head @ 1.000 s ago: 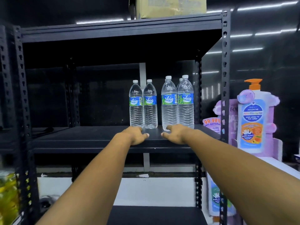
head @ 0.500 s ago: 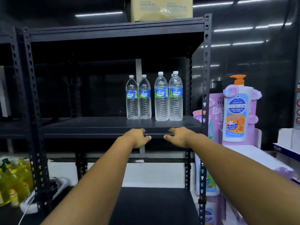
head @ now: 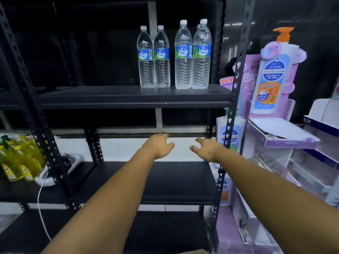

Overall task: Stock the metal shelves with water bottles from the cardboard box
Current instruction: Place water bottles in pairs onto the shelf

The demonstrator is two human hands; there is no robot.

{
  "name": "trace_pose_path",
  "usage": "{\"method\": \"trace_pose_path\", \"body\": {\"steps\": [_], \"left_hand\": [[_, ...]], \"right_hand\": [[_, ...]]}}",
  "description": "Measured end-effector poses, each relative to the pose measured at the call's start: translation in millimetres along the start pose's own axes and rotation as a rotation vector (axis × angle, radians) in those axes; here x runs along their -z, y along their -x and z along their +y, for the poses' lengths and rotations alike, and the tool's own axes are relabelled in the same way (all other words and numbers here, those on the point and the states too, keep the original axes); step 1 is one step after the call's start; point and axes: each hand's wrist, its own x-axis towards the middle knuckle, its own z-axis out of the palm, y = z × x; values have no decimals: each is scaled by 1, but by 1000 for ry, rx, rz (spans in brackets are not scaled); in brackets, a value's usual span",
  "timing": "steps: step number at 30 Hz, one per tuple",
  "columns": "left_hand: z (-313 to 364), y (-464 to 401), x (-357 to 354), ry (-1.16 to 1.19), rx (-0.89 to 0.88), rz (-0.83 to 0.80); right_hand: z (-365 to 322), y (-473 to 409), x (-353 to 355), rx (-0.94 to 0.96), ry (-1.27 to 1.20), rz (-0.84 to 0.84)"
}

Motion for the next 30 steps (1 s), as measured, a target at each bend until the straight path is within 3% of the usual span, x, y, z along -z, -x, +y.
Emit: {"method": "trace_pose_path", "body": {"steps": [19, 30], "left_hand": [[-35, 45, -157, 59, 54, -236], [-61, 83, -228, 103, 184, -334]], "right_hand": [[45, 26, -147, -111, -3, -211], [64, 43, -230, -76, -44, -355]]}}
